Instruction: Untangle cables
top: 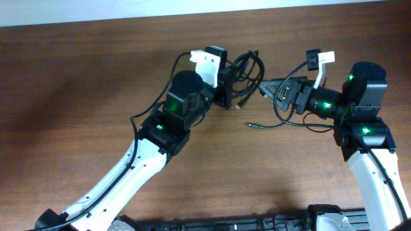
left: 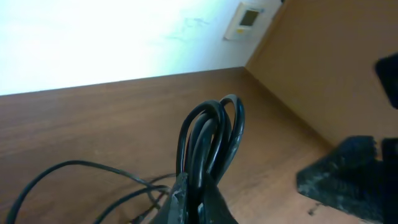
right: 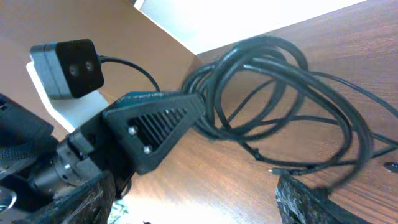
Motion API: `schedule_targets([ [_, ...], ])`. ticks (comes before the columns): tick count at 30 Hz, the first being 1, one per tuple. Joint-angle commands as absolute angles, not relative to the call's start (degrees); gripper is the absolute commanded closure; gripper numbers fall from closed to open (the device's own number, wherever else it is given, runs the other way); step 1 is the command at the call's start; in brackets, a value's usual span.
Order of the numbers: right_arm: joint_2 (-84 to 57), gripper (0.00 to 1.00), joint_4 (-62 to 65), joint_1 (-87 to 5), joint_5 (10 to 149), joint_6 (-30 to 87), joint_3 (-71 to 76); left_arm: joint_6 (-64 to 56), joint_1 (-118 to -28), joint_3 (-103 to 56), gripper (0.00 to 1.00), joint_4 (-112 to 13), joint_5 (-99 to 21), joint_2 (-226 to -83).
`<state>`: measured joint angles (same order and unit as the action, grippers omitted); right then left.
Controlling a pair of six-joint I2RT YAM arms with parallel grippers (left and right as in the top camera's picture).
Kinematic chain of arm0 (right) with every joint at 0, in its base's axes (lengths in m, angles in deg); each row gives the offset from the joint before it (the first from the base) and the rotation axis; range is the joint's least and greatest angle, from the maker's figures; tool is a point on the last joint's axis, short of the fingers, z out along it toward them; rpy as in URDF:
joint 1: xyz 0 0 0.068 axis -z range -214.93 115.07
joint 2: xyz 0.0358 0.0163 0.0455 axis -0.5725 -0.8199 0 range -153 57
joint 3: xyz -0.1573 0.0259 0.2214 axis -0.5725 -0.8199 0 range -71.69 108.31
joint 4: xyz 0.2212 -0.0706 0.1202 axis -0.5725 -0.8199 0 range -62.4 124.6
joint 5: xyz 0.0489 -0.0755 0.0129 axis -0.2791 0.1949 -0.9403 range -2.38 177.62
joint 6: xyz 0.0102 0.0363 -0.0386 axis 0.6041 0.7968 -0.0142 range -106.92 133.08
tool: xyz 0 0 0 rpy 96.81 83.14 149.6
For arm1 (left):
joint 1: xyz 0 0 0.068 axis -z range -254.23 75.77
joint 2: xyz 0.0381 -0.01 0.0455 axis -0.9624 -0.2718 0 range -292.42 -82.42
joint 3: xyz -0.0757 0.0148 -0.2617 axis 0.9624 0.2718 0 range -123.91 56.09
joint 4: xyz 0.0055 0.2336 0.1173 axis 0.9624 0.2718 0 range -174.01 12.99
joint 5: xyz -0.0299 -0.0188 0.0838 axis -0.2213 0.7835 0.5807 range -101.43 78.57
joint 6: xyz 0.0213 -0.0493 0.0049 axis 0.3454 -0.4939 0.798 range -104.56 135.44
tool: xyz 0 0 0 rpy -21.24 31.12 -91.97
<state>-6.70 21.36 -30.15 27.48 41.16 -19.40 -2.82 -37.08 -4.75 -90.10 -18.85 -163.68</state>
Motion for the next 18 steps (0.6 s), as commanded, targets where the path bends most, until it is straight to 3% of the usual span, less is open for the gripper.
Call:
schedule_targets([
  [1, -6.4, 0.22, 21.4, -30.4, 26.3, 40.5, -19.0, -3.3, -34.7, -5.1, 1.0, -91.1, -21.1, -163.9],
  [13, -6.4, 0.74, 21.6, -30.4, 29.2, 40.5, -19.0, -3.0, -32.2, -5.1, 1.0, -93.9, -29.8, -163.9],
  [18, -6.4, 0.78, 21.4, -30.4, 31.3, 41.0, -19.0, -3.0, -32.2, -5.1, 1.0, -93.9, -37.9, -163.9],
])
